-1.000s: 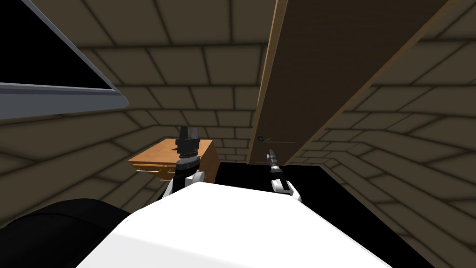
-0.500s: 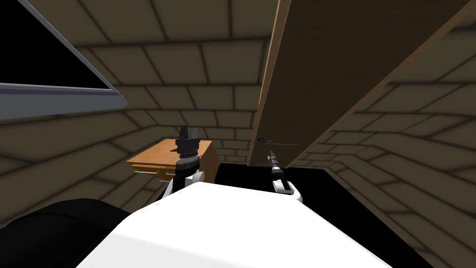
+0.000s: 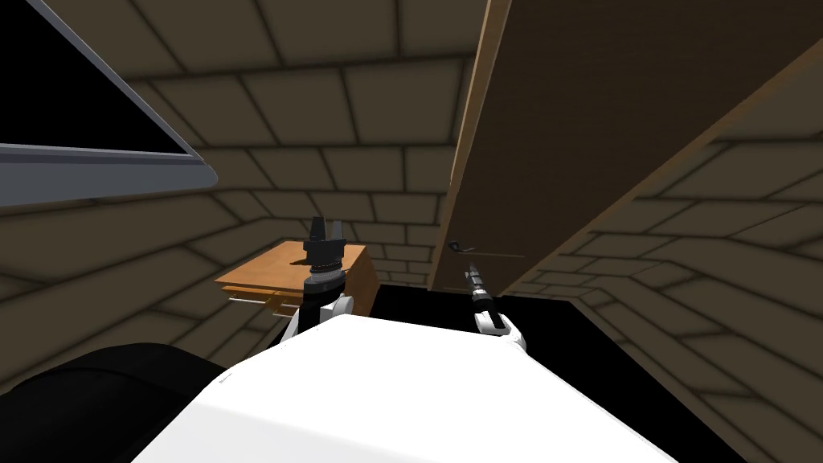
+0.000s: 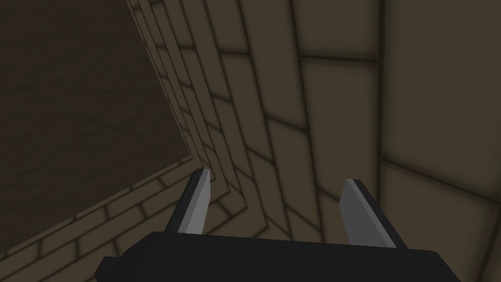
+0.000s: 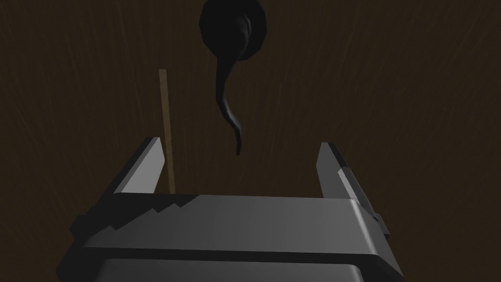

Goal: Pull the door open

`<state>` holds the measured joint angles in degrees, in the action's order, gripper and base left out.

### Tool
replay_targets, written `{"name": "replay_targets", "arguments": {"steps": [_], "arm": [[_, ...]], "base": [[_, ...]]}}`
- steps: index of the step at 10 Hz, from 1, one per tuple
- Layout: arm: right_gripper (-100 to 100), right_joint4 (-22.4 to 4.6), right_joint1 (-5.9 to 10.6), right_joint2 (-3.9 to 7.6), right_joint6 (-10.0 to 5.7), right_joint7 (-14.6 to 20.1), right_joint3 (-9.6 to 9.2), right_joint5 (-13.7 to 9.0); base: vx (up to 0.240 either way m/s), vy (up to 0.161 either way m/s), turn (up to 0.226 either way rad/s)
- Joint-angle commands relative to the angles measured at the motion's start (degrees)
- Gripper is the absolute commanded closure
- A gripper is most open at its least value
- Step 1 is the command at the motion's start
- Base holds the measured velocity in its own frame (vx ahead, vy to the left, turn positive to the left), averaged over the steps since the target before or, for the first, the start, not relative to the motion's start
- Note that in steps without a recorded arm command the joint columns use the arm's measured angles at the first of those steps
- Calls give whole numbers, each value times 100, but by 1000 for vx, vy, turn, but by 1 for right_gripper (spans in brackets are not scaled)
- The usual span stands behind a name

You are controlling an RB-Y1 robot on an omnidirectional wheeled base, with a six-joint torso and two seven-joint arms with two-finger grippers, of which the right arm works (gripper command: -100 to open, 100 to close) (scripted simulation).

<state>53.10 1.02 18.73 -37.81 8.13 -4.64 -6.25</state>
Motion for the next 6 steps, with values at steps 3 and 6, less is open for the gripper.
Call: {"name": "replay_targets", "arguments": {"steps": [3, 6], "arm": [[-100, -296, 48, 129, -119, 100, 72, -58], [-100, -528, -35, 331, -319, 249, 237, -154]], "base": [[105, -9, 66], [197, 55, 173]]}}
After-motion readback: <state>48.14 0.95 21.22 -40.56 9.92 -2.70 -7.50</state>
